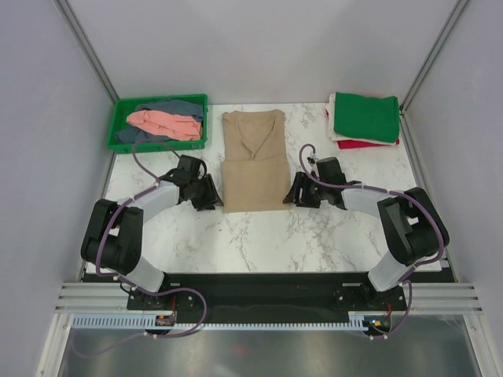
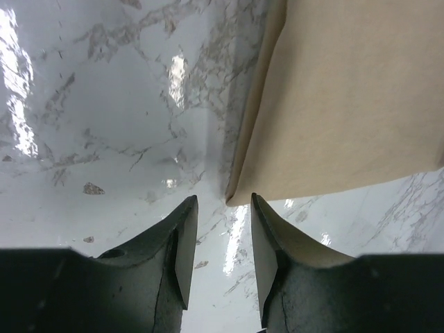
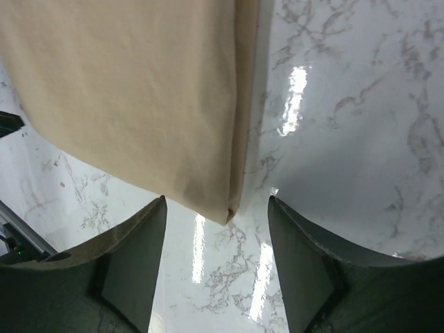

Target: Fold and stack the t-shirts

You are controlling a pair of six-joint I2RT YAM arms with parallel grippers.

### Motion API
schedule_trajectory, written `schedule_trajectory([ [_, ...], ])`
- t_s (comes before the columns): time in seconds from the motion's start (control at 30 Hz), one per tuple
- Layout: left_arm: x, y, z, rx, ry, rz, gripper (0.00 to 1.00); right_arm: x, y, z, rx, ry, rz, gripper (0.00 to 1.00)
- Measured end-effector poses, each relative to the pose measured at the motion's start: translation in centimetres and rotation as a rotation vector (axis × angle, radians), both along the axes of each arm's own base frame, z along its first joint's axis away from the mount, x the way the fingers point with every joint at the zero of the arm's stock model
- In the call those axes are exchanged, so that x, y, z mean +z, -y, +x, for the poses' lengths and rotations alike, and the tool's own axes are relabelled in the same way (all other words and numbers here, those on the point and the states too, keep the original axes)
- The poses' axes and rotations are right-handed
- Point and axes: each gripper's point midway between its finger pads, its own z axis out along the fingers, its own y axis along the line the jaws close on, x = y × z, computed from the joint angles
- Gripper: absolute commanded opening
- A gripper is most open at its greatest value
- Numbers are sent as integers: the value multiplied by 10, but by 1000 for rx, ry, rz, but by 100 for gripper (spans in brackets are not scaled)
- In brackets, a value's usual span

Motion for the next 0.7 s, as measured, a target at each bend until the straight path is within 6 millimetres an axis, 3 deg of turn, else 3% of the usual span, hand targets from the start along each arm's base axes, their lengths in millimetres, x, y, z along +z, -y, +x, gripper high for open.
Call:
schedule_trajectory([
  [0.17,-19,3,-18,-2,-23,-38,44,-6,-15,-12,38,10,32,43],
  [0.2,-21,3,-19,0,-22,-45,45,-9,-18,-16,42,5,38,34],
  [0.3,-21,7,-18,-2,2,-74,47,-13,-19,-20,42,-2,46,27],
  [0.63,-19,14,-11,-2,59,-125,50,-15,-19,-19,45,2,53,24],
  [0.7,-19,15,-11,-2,64,-128,49,-15,-19,-19,46,4,52,19],
])
